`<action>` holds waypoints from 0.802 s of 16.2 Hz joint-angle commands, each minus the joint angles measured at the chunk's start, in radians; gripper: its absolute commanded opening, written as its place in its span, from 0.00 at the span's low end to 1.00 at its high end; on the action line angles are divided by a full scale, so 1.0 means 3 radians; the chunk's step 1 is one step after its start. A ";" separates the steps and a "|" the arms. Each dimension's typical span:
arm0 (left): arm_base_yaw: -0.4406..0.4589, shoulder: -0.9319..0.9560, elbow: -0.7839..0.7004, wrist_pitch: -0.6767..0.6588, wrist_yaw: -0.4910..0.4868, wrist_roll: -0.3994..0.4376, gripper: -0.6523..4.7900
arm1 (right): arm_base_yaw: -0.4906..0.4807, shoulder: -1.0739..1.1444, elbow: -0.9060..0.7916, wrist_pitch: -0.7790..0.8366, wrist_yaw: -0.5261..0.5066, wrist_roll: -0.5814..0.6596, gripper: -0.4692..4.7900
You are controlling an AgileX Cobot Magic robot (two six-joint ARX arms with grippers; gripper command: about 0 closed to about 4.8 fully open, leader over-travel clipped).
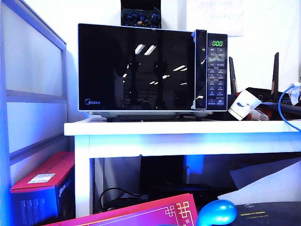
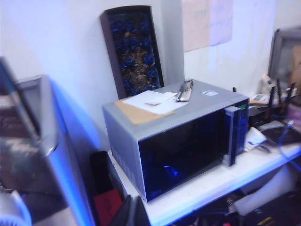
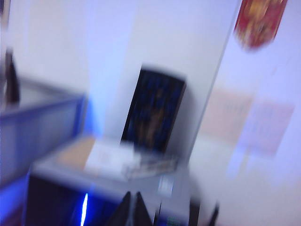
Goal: Open the microwave door, place the orange inside the microwave, then close the microwave door.
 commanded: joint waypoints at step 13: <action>0.0001 -0.2286 -0.2445 -0.0174 0.0217 -0.0422 0.11 | 0.0003 -0.1349 -0.2110 -0.0193 -0.0315 0.0348 0.09</action>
